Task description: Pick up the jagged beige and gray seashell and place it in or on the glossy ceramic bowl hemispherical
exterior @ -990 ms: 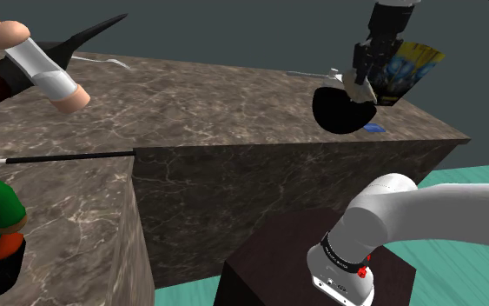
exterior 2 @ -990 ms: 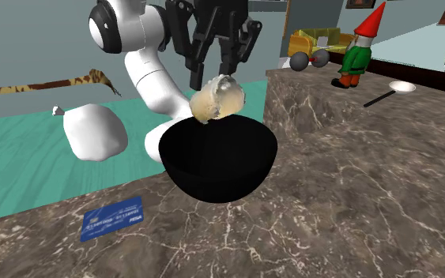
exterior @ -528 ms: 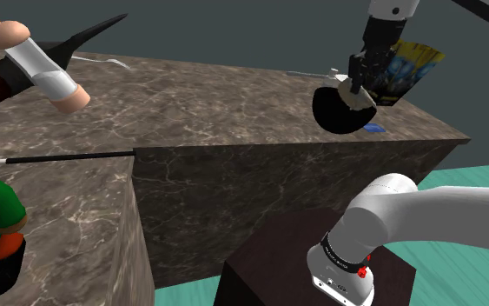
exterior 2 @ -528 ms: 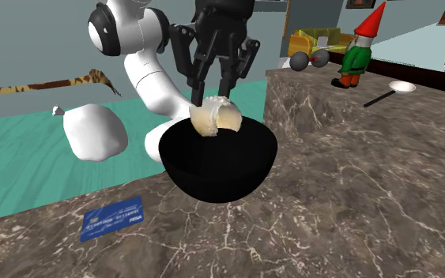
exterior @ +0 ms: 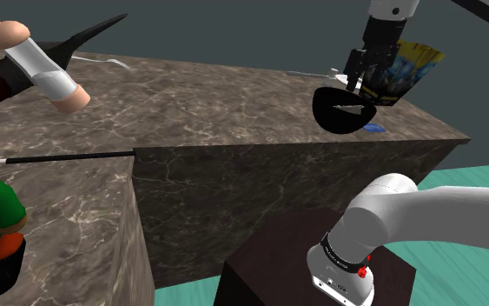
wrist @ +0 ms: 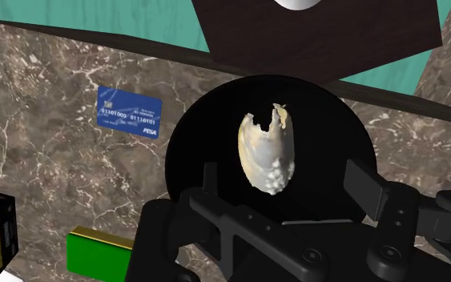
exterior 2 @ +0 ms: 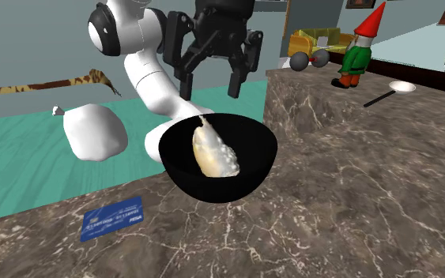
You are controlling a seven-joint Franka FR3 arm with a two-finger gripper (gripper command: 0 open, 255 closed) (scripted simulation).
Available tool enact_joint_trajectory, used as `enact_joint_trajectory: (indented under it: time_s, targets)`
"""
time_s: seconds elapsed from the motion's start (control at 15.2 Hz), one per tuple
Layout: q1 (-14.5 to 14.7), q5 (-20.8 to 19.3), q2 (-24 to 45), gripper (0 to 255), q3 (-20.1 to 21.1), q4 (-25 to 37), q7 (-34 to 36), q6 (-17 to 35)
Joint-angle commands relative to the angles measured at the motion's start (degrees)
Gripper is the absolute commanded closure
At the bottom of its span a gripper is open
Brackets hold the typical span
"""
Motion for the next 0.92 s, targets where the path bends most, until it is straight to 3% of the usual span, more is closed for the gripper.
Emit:
enact_joint_trajectory:
  time_s: [0.0, 0.07, 0.33, 0.86]
  targets:
    - [0.0, 0.0, 0.0, 0, 0.0, 0.0, 0.0, 0.0]
    - [0.0, 0.0, 0.0, 0, 0.0, 0.0, 0.0, 0.0]
    - [-0.04, 0.74, 5.18, 0, 1.36, 10.91, -0.55, -5.82]
    - [-0.05, 0.74, 5.18, 0, 1.36, 10.91, -0.55, -5.82]
